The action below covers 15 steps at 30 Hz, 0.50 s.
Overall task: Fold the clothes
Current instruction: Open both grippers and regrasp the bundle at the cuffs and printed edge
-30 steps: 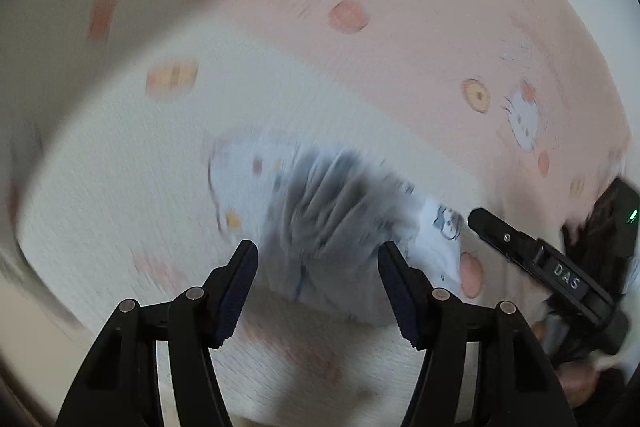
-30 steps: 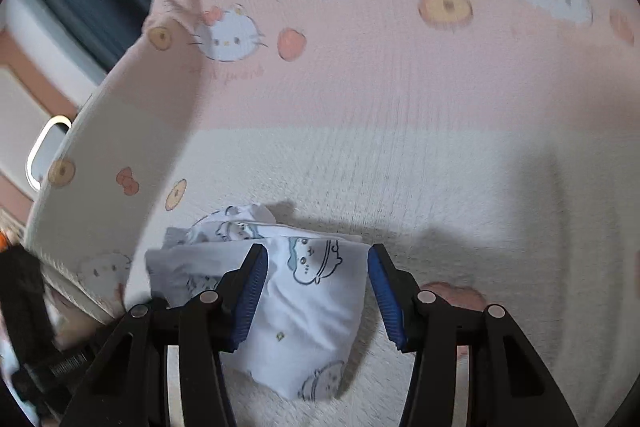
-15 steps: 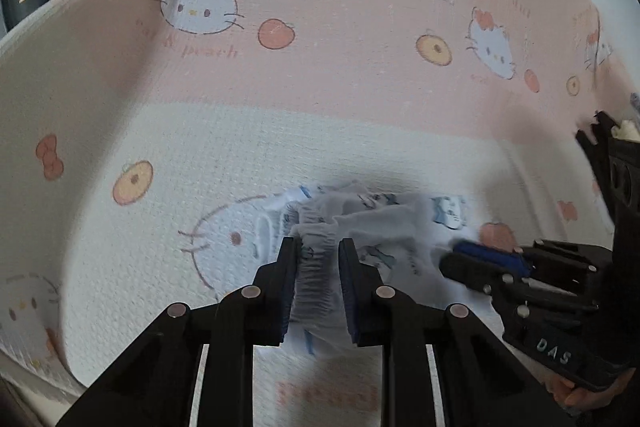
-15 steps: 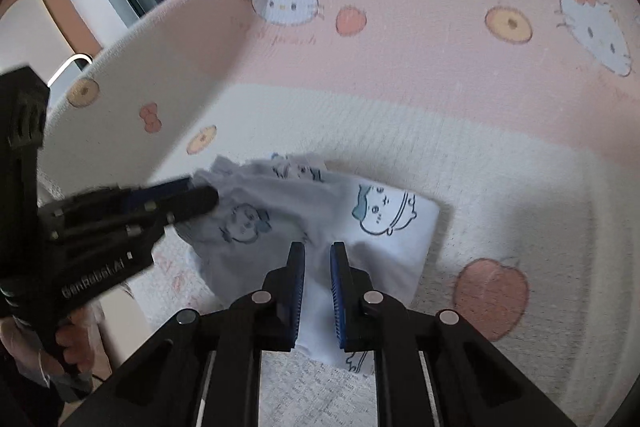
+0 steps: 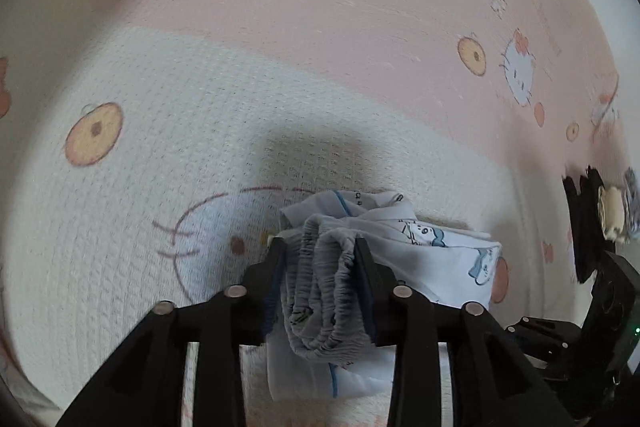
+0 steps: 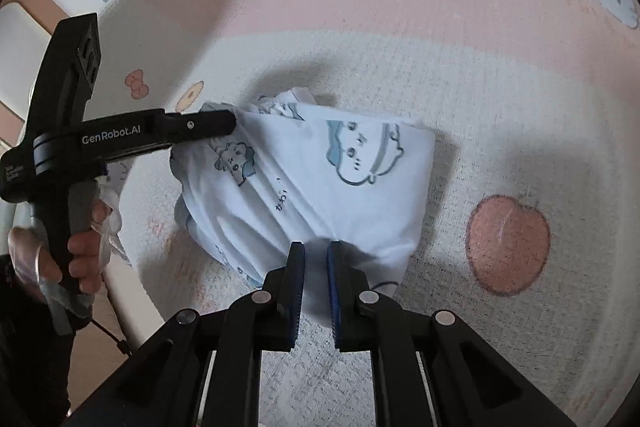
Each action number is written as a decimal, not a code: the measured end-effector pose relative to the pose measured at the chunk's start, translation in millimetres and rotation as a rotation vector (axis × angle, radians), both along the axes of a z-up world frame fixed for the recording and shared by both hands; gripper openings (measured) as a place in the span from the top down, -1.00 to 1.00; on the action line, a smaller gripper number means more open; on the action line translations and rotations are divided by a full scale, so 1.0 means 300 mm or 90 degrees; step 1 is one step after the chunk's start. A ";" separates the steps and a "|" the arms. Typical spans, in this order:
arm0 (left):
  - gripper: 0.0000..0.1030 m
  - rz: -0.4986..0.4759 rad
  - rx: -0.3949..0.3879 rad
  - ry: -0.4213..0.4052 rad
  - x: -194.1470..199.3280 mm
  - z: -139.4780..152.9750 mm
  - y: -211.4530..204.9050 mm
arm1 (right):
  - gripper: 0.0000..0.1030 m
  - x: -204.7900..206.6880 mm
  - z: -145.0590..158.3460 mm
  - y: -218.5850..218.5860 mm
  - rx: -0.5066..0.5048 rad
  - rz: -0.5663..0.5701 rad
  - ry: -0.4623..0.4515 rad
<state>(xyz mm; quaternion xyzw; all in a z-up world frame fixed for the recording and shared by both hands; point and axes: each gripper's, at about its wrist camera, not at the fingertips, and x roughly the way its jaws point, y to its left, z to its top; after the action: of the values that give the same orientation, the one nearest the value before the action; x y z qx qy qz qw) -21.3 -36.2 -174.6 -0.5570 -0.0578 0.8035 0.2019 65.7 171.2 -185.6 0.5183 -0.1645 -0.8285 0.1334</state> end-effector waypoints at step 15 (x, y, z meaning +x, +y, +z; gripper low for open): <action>-0.26 0.099 0.082 -0.005 0.136 -0.013 -0.093 | 0.10 -0.032 -0.026 0.151 -0.040 -0.127 0.031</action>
<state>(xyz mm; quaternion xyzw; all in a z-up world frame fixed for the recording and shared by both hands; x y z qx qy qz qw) 19.7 -64.0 -178.4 -0.5398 -0.1534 0.8092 0.1740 56.1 216.5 -193.5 0.4746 -0.2378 -0.8446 0.0704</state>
